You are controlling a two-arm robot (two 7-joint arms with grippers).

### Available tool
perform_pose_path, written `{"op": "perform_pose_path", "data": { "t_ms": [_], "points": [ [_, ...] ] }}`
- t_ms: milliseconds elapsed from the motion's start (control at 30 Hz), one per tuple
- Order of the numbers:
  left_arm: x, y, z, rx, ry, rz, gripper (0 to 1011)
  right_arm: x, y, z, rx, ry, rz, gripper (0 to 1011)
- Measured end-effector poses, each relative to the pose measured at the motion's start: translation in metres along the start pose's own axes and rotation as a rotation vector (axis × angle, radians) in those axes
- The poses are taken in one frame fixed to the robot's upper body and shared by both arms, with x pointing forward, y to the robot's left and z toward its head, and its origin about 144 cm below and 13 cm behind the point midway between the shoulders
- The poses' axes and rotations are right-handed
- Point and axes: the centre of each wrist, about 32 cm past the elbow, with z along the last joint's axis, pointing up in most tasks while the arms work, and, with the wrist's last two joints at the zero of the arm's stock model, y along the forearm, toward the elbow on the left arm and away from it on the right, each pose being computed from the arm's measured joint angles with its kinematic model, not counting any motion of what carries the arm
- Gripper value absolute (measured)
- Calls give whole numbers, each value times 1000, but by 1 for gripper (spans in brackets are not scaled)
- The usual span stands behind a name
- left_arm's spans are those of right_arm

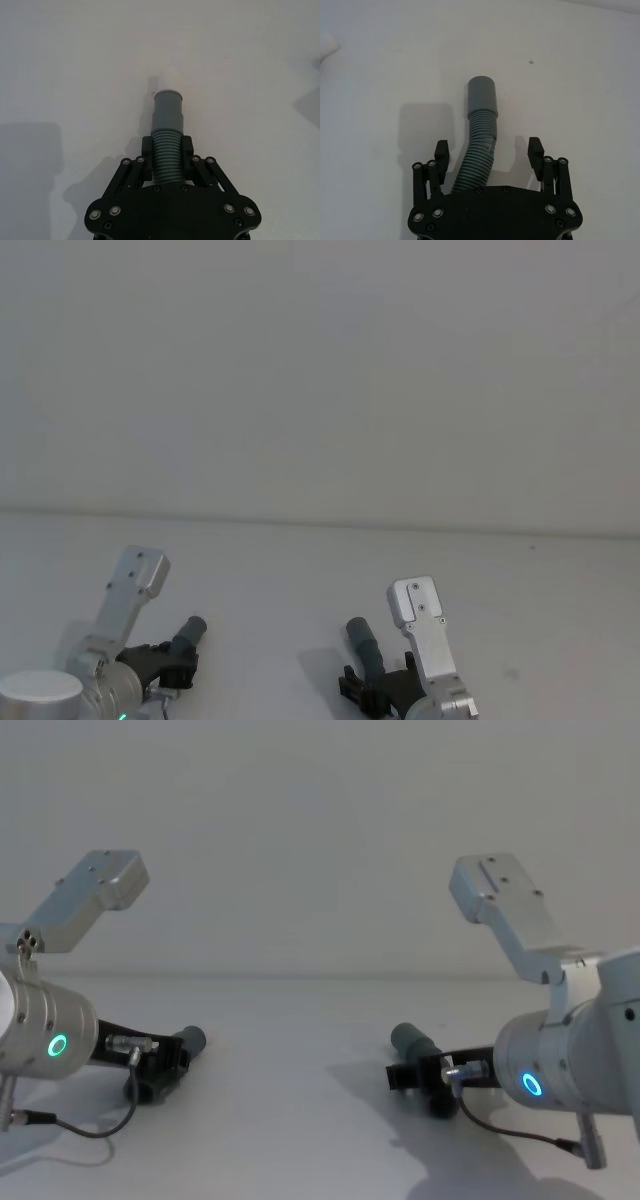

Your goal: Use both hands to pick up one end of the pipe from the table, align the ends, and insert them.

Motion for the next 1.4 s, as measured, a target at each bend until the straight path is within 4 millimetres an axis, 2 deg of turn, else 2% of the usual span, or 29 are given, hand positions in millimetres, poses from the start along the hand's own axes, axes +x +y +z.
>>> {"op": "perform_pose_path", "data": {
  "t_ms": [233,333,367,400,533,567,733,767,1033,1400],
  "points": [
    [0,0,0,0,0,0,295,0,2,0,-6,5,-4,796],
    [0,0,0,0,0,0,295,0,3,0,-8,5,-6,679],
    [0,0,0,0,0,0,295,0,3,0,-8,6,-6,679],
    [0,0,0,0,0,0,295,0,3,0,-9,6,-7,624],
    [0,0,0,0,0,0,295,0,4,0,-11,7,-8,528],
    [0,0,0,0,0,0,295,0,4,0,-11,7,-8,466],
    [0,0,0,0,0,0,295,-1,4,0,-12,8,-9,336],
    [0,0,0,0,0,0,295,-1,4,0,-12,8,-10,283],
    [0,0,0,0,0,0,295,0,4,0,-13,8,-11,238],
    [0,0,0,0,0,0,295,0,5,-1,-15,9,-12,237]
  ]
}}
